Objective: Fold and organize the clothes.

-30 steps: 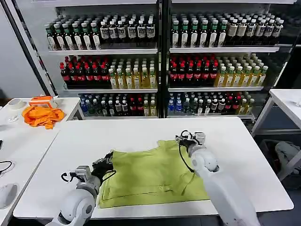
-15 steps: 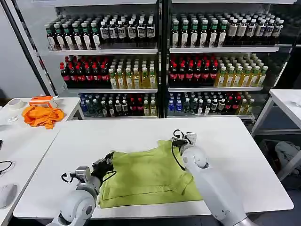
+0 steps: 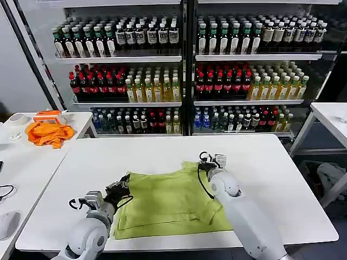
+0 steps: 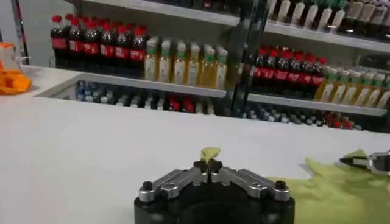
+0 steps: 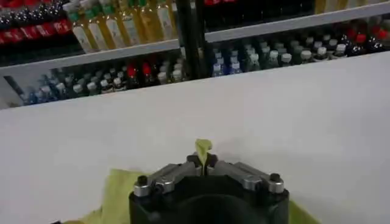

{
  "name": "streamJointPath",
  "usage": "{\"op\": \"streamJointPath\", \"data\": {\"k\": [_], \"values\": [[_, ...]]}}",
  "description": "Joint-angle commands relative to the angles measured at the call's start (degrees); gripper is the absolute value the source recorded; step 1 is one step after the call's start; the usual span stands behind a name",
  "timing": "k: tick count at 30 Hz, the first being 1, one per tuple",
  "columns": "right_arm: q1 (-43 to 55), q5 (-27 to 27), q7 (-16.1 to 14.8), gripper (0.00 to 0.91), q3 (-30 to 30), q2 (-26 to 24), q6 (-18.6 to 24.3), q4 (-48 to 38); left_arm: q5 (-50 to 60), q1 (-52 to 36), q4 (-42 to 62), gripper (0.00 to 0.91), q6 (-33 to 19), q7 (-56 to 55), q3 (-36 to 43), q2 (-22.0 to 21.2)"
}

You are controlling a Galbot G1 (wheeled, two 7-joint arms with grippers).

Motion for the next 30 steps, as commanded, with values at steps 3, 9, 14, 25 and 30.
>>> {"op": "streamJointPath", "data": {"k": [3, 9, 14, 25, 30], "values": [[-7.3, -0.99, 0.0, 0.0, 3.93, -4.29, -0.53, 16.48, -0.26, 0.72, -0.96, 0.02, -0.14, 0.26, -0.08, 0.03], [-13.61, -2.22, -0.14, 0.0, 7.12, -7.12, -0.88, 24.45, -0.57, 3.0, -3.1, 0.02, -0.16, 0.57, -1.05, 0.21], [-23.35, -3.43, -0.61, 0.0, 11.02, -8.87, -1.3, 31.82, -0.55, 4.98, -4.07, 0.02, -0.18, 0.71, -1.97, 0.16], [-32.91, -5.59, -1.61, 0.0, 14.33, -8.26, -1.21, 35.79, 1.38, 10.77, -5.6, 0.02, -0.49, 1.19, -3.08, -1.25], [-34.13, -6.36, -1.53, 0.0, 13.83, -7.08, -1.03, 34.99, 2.19, 12.27, -4.69, 0.02, -0.74, 1.45, -3.28, -1.92]]}}
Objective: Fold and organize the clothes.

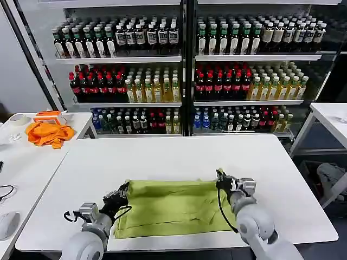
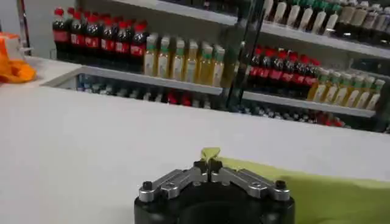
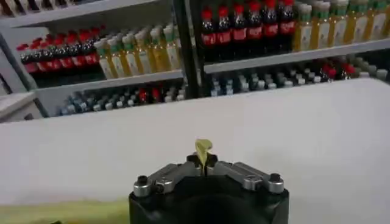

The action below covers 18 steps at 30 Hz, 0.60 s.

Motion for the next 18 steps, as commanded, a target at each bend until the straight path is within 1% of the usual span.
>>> {"op": "streamJointPath", "data": {"k": [1, 3, 5, 6, 7, 8, 9, 13, 18], "values": [[-7.52, -1.85, -0.17, 0.0, 1.82, 0.4, 0.27, 3.79, 1.0, 3.49, 0.3, 0.02, -0.11, 0.08, -0.19, -0.76], [-7.34, -2.2, -0.09, 0.0, 1.65, 0.86, 0.28, 2.93, 1.54, 3.74, 0.82, 0.02, -0.14, 0.1, -0.01, -1.11], [-6.84, -2.25, 0.63, 0.0, 1.48, 1.06, -0.2, 2.08, 2.6, 4.09, 1.04, 0.03, -0.05, 0.28, 0.22, -1.69], [-6.39, -2.21, 0.95, 0.141, 1.47, 1.13, -0.62, 1.85, 3.11, 4.34, 1.07, 0.151, -0.03, 0.26, 0.24, -2.02], [-6.05, -2.25, 1.03, 0.333, 1.38, 1.04, -0.7, 1.47, 3.19, 4.51, 1.03, 0.333, 0.02, 0.22, 0.17, -2.31], [-5.92, -2.3, 0.98, 0.605, 1.4, 1.02, -0.58, 1.26, 3.17, 4.65, 0.93, 0.846, 0.05, 0.16, 0.06, -2.6], [-5.84, -2.43, 0.79, 0.907, 1.45, 1.03, -0.57, 1.21, 3.18, 4.77, 0.83, 0.907, 0.24, 0.15, -0.04, -2.72], [-6.26, -2.83, -0.11, 0.907, 1.91, 1.07, -0.37, 2.09, 2.93, 5.57, -0.9, 0.907, 0.65, 0.21, -0.07, -3.19], [-9.37, -4.97, -1.09, 0.907, 3.23, 0.73, 0.23, 5.12, 4.06, 6.03, -3.02, 0.907, 0.36, 0.07, -0.44, -3.52]]}}
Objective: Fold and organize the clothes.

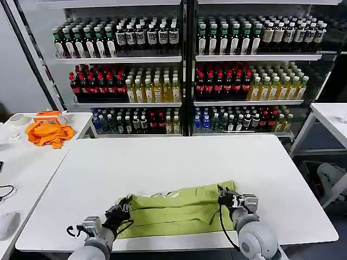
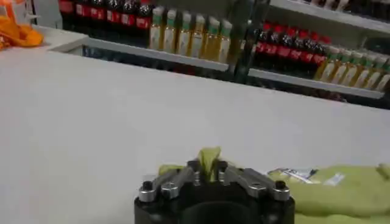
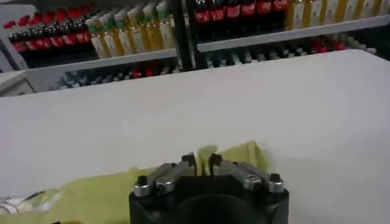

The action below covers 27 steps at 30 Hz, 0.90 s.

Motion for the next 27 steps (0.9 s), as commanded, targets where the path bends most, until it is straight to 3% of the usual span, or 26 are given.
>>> {"op": "streamJointPath", "data": {"k": [1, 6, 10, 18, 26, 27], "values": [[-4.79, -2.78, -1.12, 0.907, 1.84, -0.16, 0.41, 3.91, 1.93, 1.4, -2.59, 0.907, -0.32, -0.28, -0.52, -0.64], [-11.1, -5.68, -2.19, 0.907, 5.16, -0.08, 2.05, 7.64, 2.54, 3.88, -4.9, 0.907, -2.19, -2.34, -2.14, -1.74], [-16.05, -8.7, -3.37, 0.907, 7.14, 0.53, 3.9, 8.82, 5.23, 6.76, -5.62, 0.907, -3.59, -4.79, -1.3, -5.64], [-19.41, -9.64, -3.7, 0.907, 8.86, 1.03, 5.01, 9.58, 15.16, 7.46, 0.06, 0.907, -8.19, -6.88, 3.2, -10.67], [-19.72, -9.43, -3.71, 0.907, 9.24, 0.65, 5.13, 10.26, 16.17, 7.13, 1.63, 0.907, -5.67, -7.41, 4.28, -10.83], [-19.76, -9.44, -3.69, 0.907, 9.22, 0.69, 5.13, 10.28, 16.43, 7.05, 1.91, 0.816, -5.61, -7.58, 4.3, -10.86]]}}
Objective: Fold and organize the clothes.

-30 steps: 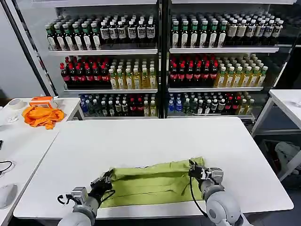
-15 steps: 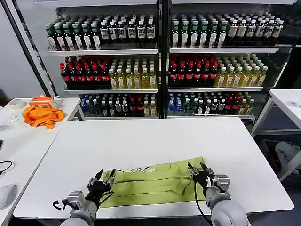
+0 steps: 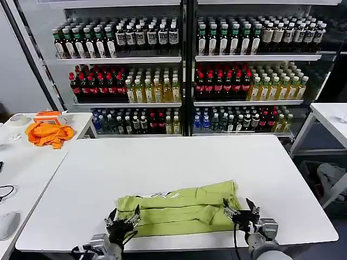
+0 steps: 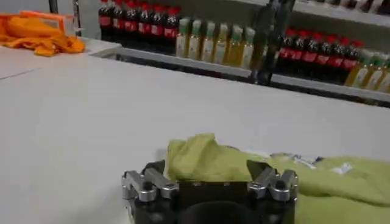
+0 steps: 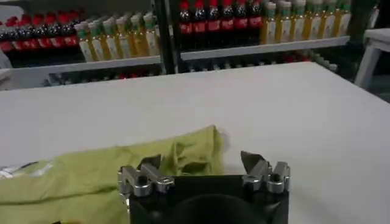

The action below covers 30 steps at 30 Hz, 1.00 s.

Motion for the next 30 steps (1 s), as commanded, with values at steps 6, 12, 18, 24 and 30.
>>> {"op": "streamJointPath", "data": {"k": [6, 12, 18, 24, 30], "values": [[-3.54, -1.36, -0.31, 0.907, 1.08, 0.32, 0.75, 1.47, 4.99, 0.48, 3.82, 0.02, 0.08, -2.7, 1.12, -2.67], [-3.68, -1.37, -0.17, 0.907, 1.15, 0.42, 0.74, 1.87, 4.46, 0.57, 3.74, 0.02, -0.33, -2.74, 1.08, -2.74], [-3.95, -1.41, -0.07, 0.907, 1.52, 0.58, 0.73, 2.34, 2.57, 0.77, 3.75, 0.02, -1.07, -2.49, 1.0, -2.92], [-3.87, -1.39, -0.04, 0.907, 2.01, 0.51, 0.78, 2.47, 0.06, 0.72, 3.69, 0.02, -2.01, -2.26, 0.2, -2.66], [-2.13, -1.31, 0.04, 0.907, 3.23, 0.97, 0.73, 1.86, -2.43, 0.17, 0.85, 0.02, -2.15, -1.73, -4.04, -1.01]]}}
